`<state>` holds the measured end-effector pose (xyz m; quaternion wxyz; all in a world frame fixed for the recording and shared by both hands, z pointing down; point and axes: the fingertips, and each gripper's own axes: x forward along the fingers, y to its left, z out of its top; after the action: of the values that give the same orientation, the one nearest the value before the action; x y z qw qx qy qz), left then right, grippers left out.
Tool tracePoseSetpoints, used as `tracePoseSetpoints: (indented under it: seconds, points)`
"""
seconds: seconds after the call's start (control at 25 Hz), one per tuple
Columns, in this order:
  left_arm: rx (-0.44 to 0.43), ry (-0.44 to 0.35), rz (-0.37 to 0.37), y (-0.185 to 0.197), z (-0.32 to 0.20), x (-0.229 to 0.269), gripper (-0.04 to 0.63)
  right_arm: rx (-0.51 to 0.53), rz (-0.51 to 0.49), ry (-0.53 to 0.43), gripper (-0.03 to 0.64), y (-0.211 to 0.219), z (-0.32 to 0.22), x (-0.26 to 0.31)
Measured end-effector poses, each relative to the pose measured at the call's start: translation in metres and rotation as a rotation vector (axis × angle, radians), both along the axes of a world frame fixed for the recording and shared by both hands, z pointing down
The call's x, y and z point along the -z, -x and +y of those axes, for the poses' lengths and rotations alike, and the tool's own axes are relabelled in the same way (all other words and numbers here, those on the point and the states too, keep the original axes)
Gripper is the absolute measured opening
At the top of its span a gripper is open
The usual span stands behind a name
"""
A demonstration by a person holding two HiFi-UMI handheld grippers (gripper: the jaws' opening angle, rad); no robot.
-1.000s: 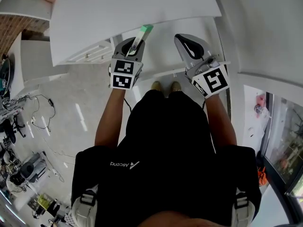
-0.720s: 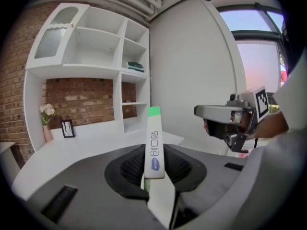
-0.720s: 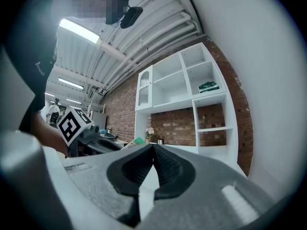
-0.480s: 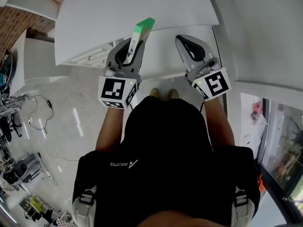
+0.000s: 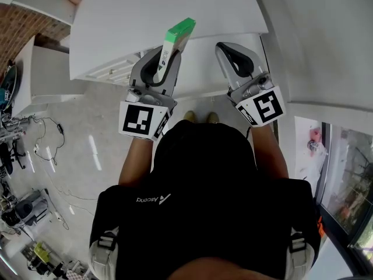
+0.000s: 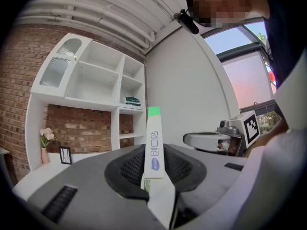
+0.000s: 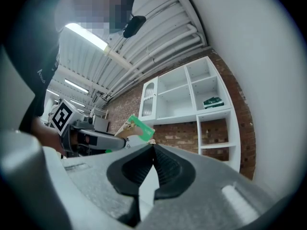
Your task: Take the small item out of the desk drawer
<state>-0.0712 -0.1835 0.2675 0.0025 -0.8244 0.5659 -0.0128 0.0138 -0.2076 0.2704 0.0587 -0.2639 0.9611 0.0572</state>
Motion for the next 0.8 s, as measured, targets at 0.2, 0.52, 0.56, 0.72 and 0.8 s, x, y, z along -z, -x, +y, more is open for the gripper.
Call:
tracePoseSetpoints:
  seconds: [0.2,0.52,0.56,0.72,0.8]
  points:
    - [0.003,-0.004,0.005,-0.0005,0.0009,0.0021,0.091,-0.006,0.001,-0.02,0.002,-0.0006,0.0026,0.0059]
    - [-0.015,-0.003,0.013,-0.0006,0.0013,0.0023,0.091,-0.005,0.018,-0.026,0.0,0.0043,0.0039,0.0048]
    - [-0.017,-0.003,0.013,-0.0007,0.0012,0.0023,0.091,-0.004,0.02,-0.026,0.0,0.005,0.0042,0.0045]
    - [-0.026,-0.003,0.008,-0.0006,0.0007,0.0009,0.091,-0.005,0.023,-0.027,0.0,0.0074,0.0042,0.0038]
    - [-0.03,0.001,0.007,-0.0001,0.0005,-0.0006,0.091,-0.006,0.024,-0.026,0.0,0.0085,0.004,0.0033]
